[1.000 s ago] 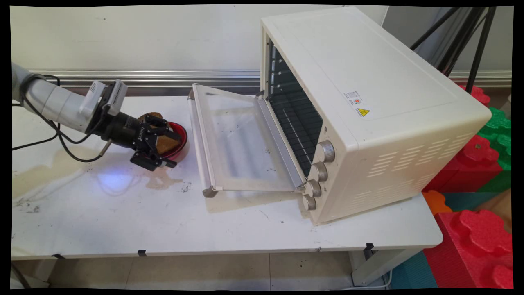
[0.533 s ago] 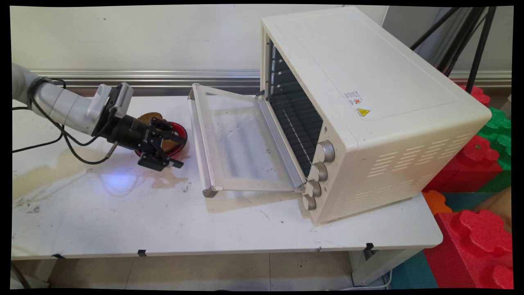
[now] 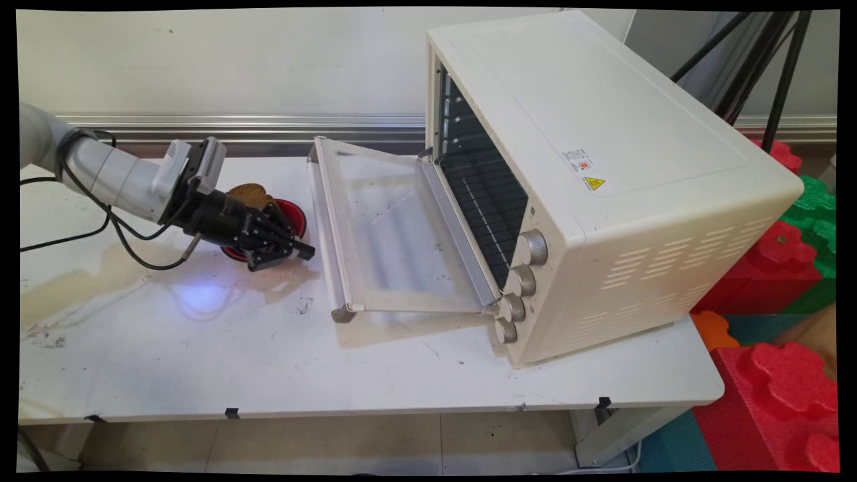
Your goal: Close the oven
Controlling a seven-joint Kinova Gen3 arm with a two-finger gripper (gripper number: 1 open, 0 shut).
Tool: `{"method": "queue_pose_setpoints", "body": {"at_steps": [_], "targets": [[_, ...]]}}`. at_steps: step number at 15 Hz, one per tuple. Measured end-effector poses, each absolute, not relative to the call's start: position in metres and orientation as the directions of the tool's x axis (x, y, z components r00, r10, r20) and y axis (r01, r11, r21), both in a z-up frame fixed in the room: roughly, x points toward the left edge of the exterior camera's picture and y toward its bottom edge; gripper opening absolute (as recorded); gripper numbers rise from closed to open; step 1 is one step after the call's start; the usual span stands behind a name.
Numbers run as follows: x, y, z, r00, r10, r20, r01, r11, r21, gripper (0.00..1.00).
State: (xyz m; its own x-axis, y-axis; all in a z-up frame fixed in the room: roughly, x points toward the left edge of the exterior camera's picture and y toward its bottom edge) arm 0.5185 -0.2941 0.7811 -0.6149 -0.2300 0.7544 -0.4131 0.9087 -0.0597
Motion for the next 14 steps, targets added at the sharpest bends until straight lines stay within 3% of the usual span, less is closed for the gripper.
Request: {"method": "queue_pose_setpoints", "body": {"at_steps": [14], "targets": [[0.491,-0.312,0.786,-0.557,-0.217,0.802,-0.444,0.894,-0.067,0.0]]}}
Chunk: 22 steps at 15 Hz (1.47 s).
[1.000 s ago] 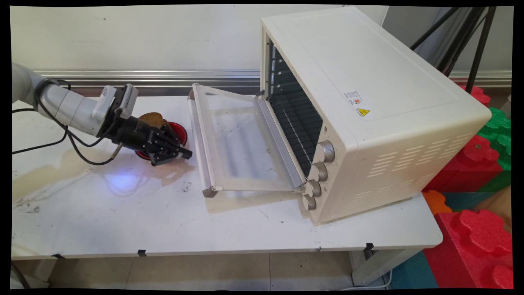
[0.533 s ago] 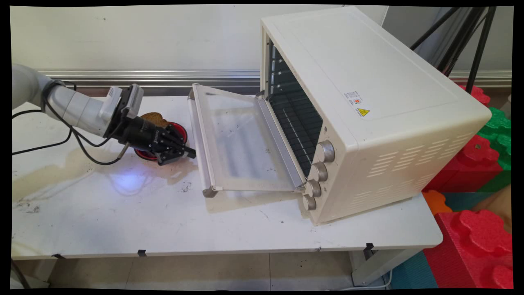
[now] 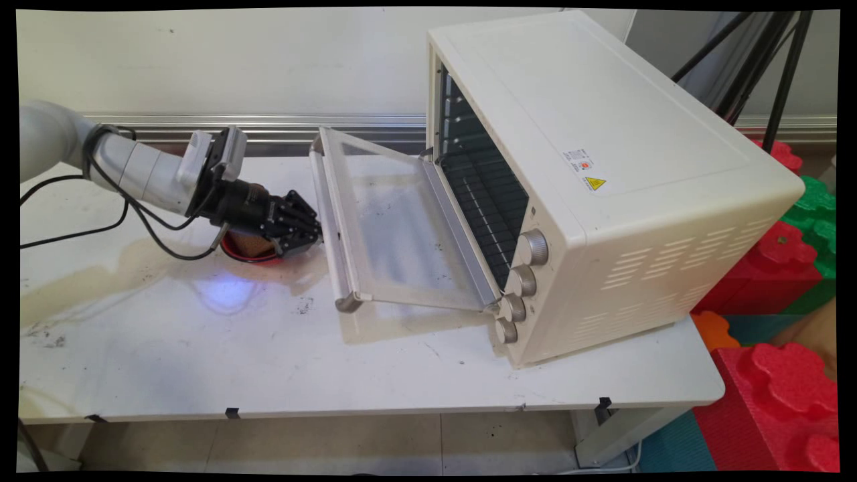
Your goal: Close the oven
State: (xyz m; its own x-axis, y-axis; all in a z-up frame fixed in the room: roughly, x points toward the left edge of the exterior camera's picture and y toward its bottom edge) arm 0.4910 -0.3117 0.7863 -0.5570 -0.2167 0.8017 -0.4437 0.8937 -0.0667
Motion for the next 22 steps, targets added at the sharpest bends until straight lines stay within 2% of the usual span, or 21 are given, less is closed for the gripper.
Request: {"method": "queue_pose_setpoints", "body": {"at_steps": [22], "targets": [[0.424,-0.364,0.846,-0.446,-0.124,0.886,-0.458,0.882,-0.108,0.0]]}}
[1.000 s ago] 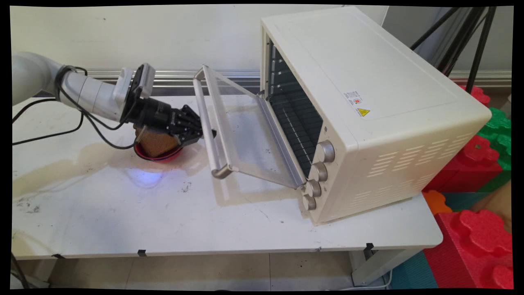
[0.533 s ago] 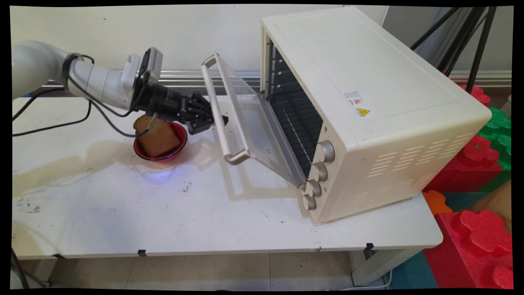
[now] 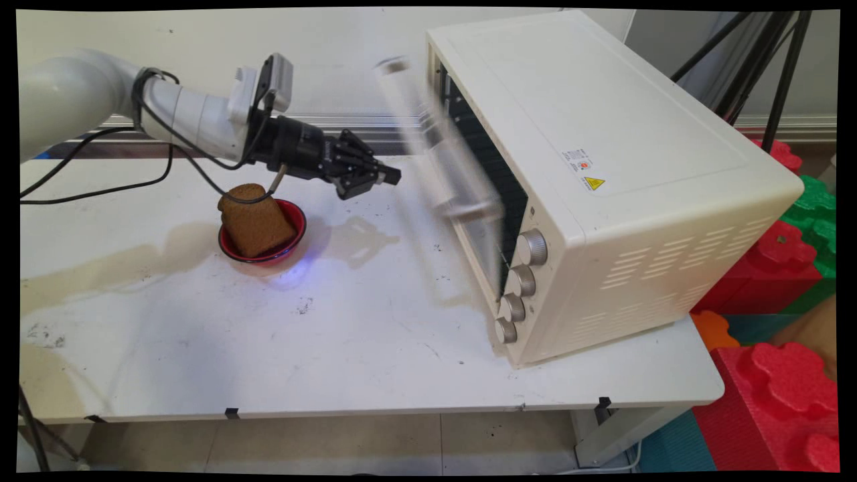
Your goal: Close the oven
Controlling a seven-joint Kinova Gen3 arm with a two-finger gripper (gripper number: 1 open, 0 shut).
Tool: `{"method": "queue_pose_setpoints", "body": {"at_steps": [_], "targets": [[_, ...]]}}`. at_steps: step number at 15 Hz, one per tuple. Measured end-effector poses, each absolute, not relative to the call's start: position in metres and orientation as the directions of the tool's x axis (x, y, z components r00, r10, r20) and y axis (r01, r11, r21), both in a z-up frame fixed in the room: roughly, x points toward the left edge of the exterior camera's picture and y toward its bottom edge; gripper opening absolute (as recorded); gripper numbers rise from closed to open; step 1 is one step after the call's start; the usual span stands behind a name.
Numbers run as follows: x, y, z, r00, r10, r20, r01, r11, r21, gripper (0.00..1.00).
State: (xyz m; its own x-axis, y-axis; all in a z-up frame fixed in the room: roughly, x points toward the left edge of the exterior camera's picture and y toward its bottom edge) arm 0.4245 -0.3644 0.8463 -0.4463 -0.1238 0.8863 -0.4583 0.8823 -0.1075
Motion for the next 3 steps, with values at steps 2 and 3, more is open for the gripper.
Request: {"method": "queue_pose_setpoints", "body": {"at_steps": [2,3], "targets": [[0.4194,-0.3701,0.8478,-0.443,-0.12,0.888,-0.458,0.882,-0.109,0.0],[0.4168,-0.3731,0.8487,-0.442,-0.118,0.889,-0.458,0.882,-0.11,0.0]]}}
